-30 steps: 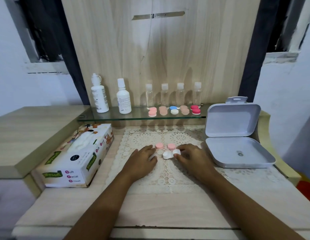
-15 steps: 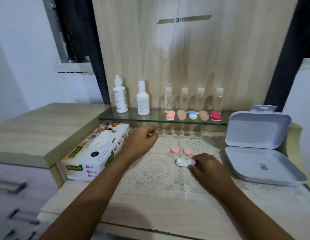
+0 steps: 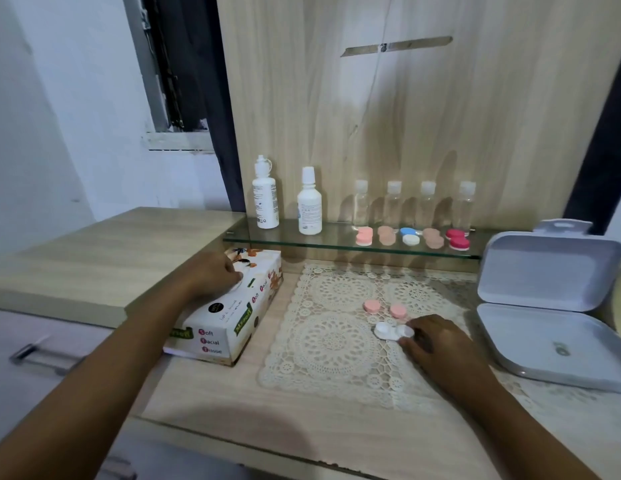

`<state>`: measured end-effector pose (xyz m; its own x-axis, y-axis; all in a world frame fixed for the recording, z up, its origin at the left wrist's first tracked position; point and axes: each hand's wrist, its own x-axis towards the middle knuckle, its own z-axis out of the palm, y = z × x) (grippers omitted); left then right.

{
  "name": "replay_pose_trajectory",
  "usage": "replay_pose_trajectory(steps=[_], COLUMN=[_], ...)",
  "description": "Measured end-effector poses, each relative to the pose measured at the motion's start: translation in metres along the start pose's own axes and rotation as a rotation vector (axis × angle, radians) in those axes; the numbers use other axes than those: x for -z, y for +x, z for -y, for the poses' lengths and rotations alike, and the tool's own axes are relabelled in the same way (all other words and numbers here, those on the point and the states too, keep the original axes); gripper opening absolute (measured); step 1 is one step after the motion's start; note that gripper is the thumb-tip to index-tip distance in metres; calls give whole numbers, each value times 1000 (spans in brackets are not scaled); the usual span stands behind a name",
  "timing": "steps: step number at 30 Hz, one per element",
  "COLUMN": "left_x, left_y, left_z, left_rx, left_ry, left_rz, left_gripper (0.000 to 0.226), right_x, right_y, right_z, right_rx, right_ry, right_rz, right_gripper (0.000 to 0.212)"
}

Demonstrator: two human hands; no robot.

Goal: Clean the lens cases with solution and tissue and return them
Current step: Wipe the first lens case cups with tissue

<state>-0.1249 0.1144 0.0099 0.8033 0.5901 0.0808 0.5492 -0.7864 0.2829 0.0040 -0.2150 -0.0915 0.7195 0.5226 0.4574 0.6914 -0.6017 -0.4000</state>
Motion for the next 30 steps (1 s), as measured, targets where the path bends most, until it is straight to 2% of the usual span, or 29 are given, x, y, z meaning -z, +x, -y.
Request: replay_pose_trajectory(steps=[6, 10, 17, 24, 27, 30], left_x=[-2, 1, 9, 15, 13, 10], left_y=[3, 3, 3, 1, 0, 7], left_z=[0, -2, -4, -16, -24, -20], left_rx=[15, 69, 58, -47, -95, -95], left_ry=[-11, -175, -460, -482, -461, -413], left_rz=[-23, -153, -433, -556, -538, -368], left_gripper=[12, 13, 17, 21, 24, 40], right_x=[1, 1, 1, 0, 0, 0], right_y=[-1, 0, -1, 0, 0, 0], right_z=[1, 1, 0, 0, -1, -1], right_rx=[-1, -5, -2, 0, 3, 0], right_ry=[-1, -2, -6, -18, -4, -1], right_rz=[6, 14, 6, 11, 10, 19], right_gripper=[21, 21, 21, 23, 22, 22])
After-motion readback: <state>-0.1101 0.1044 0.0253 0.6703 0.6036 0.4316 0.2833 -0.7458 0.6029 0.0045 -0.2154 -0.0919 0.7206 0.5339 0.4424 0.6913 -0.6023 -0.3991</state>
